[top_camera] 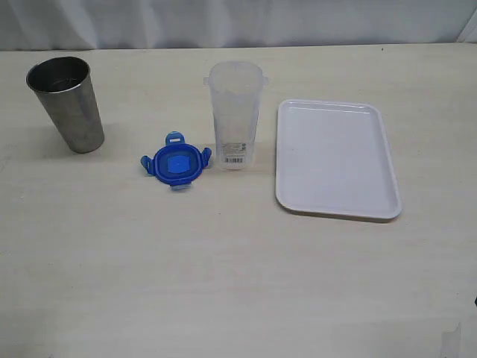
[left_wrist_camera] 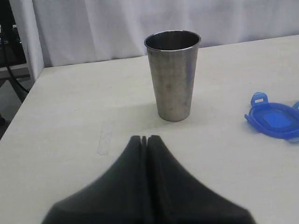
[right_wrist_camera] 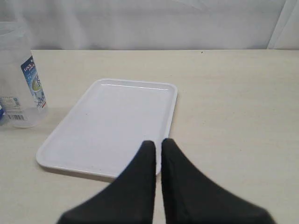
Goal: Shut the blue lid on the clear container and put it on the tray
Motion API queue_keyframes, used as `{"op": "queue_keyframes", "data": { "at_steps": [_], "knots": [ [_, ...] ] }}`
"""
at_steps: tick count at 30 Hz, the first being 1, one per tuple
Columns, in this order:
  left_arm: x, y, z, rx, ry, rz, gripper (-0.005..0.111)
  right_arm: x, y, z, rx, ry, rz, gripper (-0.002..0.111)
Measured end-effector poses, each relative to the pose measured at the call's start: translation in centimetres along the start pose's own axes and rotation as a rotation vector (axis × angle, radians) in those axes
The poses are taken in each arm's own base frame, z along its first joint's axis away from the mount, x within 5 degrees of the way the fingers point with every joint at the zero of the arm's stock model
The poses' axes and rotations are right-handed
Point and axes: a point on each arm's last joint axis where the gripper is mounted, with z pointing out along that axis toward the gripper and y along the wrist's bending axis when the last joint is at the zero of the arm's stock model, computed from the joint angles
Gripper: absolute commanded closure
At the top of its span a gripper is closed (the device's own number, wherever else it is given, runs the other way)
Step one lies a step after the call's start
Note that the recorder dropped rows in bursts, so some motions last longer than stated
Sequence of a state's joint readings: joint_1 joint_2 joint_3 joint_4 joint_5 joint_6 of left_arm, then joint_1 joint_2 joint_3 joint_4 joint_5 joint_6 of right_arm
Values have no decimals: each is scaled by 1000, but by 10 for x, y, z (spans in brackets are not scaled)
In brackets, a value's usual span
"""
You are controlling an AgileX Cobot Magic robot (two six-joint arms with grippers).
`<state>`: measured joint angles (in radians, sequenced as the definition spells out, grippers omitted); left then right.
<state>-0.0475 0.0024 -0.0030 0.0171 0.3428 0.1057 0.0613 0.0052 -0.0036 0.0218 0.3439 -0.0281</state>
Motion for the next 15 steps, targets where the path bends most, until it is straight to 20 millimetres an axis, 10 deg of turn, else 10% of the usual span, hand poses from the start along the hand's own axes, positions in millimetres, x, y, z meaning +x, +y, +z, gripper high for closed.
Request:
{"op": "queue_keyframes", "data": {
  "at_steps": [15],
  "knots": [
    [-25, 3, -3, -29, -273, 3, 107, 0, 0, 0, 0, 0, 0, 104]
  ]
}}
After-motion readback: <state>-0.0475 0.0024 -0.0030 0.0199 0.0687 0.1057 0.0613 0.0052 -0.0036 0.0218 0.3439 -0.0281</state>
